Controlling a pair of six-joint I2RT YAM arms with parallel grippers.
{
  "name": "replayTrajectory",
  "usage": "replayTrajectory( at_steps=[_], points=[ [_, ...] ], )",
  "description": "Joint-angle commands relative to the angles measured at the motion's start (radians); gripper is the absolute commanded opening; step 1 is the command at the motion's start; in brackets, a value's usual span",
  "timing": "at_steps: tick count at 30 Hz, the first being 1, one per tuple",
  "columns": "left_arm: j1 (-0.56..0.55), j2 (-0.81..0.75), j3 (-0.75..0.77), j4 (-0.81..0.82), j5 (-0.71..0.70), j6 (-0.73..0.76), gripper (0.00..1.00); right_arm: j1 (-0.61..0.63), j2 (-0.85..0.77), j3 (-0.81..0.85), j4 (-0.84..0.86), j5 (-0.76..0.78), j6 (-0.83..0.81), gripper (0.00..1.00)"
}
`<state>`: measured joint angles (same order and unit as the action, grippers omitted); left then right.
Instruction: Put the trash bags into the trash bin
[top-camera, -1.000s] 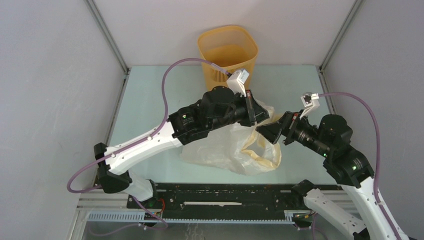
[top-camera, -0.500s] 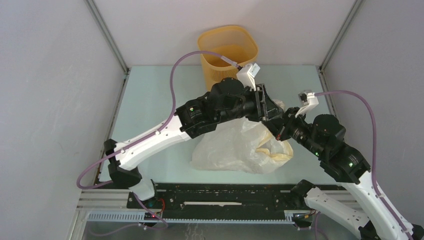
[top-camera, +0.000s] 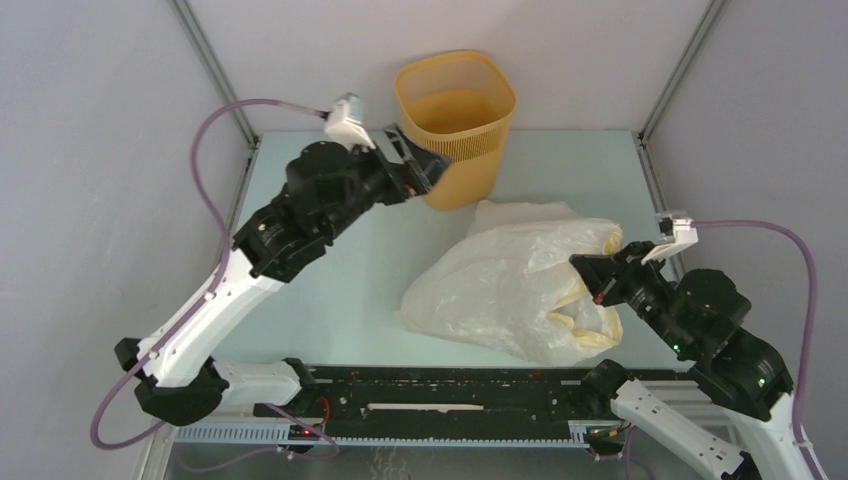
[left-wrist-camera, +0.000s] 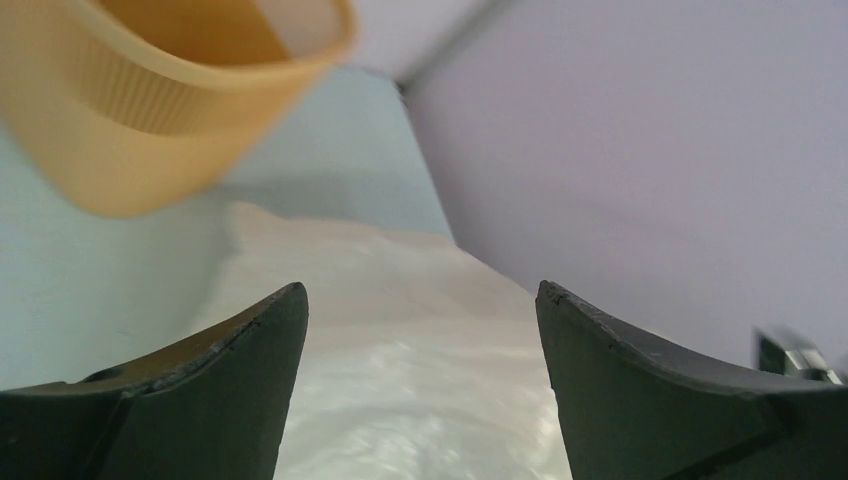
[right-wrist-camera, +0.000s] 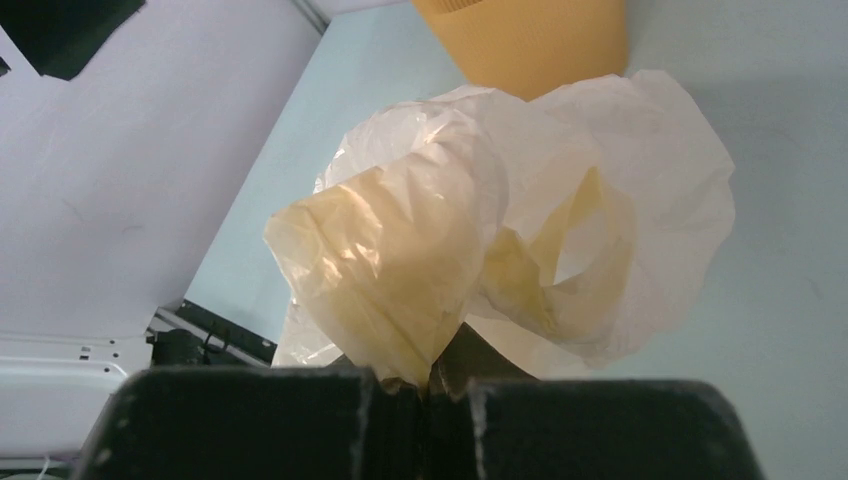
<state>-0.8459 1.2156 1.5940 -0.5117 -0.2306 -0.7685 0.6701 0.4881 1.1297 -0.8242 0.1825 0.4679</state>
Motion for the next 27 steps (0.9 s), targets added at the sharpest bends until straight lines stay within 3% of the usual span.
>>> replayTrajectory(
  at_steps=[1, 5, 8, 16, 19, 27],
  points=[
    [0.113, 0.034, -0.049, 0.011, -0.137, -0.022, 0.87, 0.006, -0.006, 0.097, -0.114, 0.082, -0.022, 0.00],
    [0.215, 0.150, -0.008, 0.052, -0.152, -0.022, 0.84, 0.006, -0.017, 0.139, -0.160, 0.110, -0.021, 0.00],
    [0.255, 0.288, 0.103, 0.045, -0.120, 0.016, 0.82, 0.006, -0.010, 0.180, -0.201, 0.141, -0.025, 0.00],
    [0.265, 0.723, 0.647, -0.253, -0.243, 0.071, 0.80, 0.006, -0.028, 0.243, -0.292, 0.216, -0.001, 0.00],
    [0.265, 0.822, 0.770, -0.349, -0.317, 0.061, 0.71, 0.006, -0.050, 0.243, -0.314, 0.262, 0.016, 0.00],
    [0.264, 0.850, 0.736, -0.345, -0.339, 0.079, 0.50, 0.006, -0.053, 0.260, -0.321, 0.304, 0.000, 0.00]
  ],
)
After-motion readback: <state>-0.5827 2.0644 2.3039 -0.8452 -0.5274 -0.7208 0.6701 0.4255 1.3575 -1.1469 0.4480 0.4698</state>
